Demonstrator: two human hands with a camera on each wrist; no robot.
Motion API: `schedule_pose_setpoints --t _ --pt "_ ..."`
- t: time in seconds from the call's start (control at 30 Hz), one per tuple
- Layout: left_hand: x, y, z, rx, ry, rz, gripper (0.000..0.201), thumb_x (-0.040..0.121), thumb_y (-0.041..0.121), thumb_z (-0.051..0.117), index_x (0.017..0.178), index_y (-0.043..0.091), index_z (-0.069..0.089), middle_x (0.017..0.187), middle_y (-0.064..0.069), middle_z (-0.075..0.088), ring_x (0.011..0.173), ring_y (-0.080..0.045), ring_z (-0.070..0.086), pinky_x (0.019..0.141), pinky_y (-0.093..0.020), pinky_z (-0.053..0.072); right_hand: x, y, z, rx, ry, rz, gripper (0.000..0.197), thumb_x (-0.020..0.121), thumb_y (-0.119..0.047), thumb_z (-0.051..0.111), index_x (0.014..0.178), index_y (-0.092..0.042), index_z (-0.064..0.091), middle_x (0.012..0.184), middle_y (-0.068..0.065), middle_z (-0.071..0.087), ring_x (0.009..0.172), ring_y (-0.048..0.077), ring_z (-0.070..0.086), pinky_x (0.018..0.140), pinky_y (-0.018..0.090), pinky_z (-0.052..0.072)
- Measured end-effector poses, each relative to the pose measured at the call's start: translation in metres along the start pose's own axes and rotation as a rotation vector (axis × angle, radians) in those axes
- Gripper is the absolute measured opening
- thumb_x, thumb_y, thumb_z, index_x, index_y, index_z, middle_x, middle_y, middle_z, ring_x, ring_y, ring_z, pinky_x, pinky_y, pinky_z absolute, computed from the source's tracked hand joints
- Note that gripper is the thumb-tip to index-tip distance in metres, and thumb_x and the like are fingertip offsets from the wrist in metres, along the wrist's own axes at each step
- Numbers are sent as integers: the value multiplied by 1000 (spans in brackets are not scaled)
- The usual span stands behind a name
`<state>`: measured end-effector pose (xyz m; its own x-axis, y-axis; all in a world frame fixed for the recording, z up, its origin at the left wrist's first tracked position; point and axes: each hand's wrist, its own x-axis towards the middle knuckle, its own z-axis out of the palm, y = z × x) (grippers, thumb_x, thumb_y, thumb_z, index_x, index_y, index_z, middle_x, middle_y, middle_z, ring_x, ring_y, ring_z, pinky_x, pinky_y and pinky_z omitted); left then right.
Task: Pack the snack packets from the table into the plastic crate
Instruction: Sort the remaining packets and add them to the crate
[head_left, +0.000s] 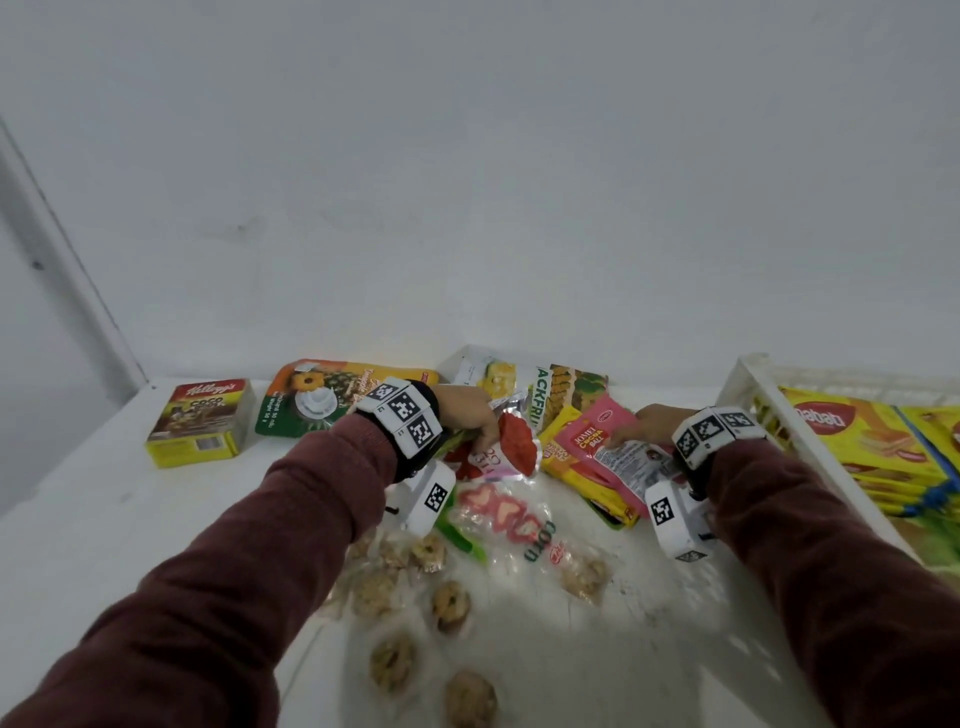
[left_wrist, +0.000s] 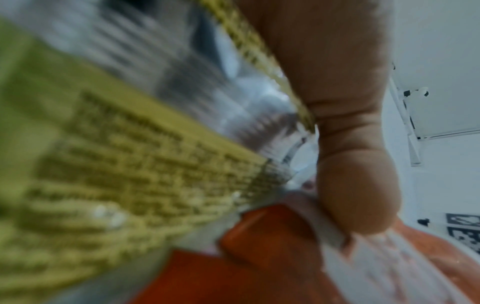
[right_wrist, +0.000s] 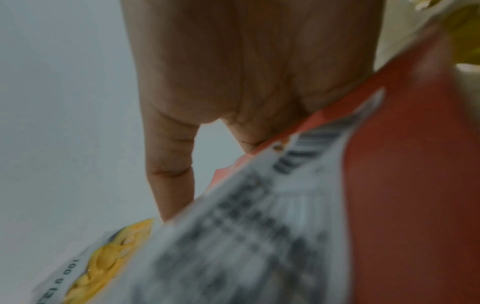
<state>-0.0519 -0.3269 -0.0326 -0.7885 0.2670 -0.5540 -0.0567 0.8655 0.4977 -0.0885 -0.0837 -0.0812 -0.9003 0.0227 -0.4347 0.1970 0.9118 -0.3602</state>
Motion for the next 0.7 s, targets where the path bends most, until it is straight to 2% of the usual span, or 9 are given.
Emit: schedule_pose_setpoints --t 0.07,0.13,0.2,0.27,0.33,0.4,0.43,0.53,0.7 --pt "-9 2 -1 37 58 -2 33 72 -8 54 43 9 53 34 8 49 40 -10 46 42 -14 35 -9 -2 4 -28 -12 -18 35 79 -45 65 79 -12 54 78 2 54 70 17 49 62 26 35" --pt "-18 2 -1 60 114 14 30 71 -7 56 45 8 51 33 8 49 40 -10 46 40 -13 33 -20 -5 10 -29 -26 -40 34 79 -46 64 73 -14 54 72 1 54 67 17 50 59 25 36" --pt "-26 1 -3 38 140 44 27 71 -9 55 49 6 51 45 0 53 46 -15 47 44 -16 35 -28 -7 17 -3 -46 -79 36 79 -46 65 80 -10 60 78 5 59 75 22 55 67 28 41" --pt "-34 0 -7 31 183 67 26 72 -10 54 52 6 52 48 -1 53 47 -16 46 45 -15 36 -38 -7 24 28 -51 -107 39 79 -45 66 90 -8 62 87 8 62 84 26 57 78 31 45" --pt "-44 -1 -12 43 227 100 23 70 -10 55 54 5 53 48 0 55 50 -18 47 48 -17 36 -49 -6 30 63 -34 -142 33 78 -42 68 87 -11 64 91 10 65 88 28 61 80 32 45" --pt "-52 -2 -18 41 245 127 15 70 -10 54 61 3 55 60 -6 57 54 -20 49 55 -21 38 -61 -7 31 143 -6 -175 31 78 -34 70 95 -8 65 95 12 68 90 30 64 84 35 49" --pt "-57 -3 -21 31 254 138 12 70 -9 54 65 2 56 64 -8 56 56 -21 50 57 -22 39 -69 -8 31 191 10 -190 31 79 -29 71 99 -5 65 93 11 68 87 29 65 83 35 51" --pt "-68 -6 -29 -8 315 174 13 69 -9 54 62 1 56 64 -11 55 54 -21 49 55 -22 38 -92 -15 23 191 93 -262 23 80 -21 70 94 -4 63 84 7 65 72 19 60 63 23 46" --pt "-84 4 -40 -145 411 283 7 59 -5 59 61 1 54 62 -11 51 57 -22 46 55 -23 35 -131 -29 -7 270 377 -342 23 82 -10 68 99 4 62 82 8 62 67 19 56 52 17 42"
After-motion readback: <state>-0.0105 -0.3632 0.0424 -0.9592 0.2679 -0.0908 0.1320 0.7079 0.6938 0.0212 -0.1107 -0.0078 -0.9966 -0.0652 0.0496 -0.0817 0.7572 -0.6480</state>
